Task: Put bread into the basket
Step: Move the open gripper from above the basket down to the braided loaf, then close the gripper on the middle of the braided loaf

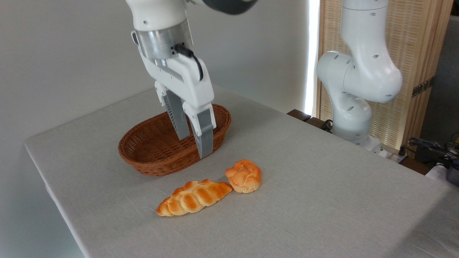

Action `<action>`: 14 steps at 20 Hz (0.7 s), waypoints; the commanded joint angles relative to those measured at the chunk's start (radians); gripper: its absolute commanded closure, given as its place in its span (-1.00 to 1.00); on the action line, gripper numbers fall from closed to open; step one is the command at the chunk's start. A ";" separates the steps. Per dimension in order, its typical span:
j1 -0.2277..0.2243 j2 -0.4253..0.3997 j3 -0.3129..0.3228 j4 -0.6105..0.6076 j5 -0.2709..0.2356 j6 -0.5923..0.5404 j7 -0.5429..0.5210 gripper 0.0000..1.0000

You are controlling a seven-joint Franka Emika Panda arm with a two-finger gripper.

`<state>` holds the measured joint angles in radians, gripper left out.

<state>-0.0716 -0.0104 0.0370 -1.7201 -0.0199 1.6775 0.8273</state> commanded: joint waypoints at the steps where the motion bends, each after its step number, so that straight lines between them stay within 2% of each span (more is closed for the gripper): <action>1: -0.011 -0.019 0.011 -0.104 -0.005 0.118 0.053 -1.00; 7: -0.037 -0.010 0.009 -0.288 0.003 0.370 0.056 -1.00; 14: -0.039 0.003 0.009 -0.317 -0.005 0.386 0.053 -1.00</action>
<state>-0.1018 -0.0012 0.0357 -2.0175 -0.0198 2.0415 0.8738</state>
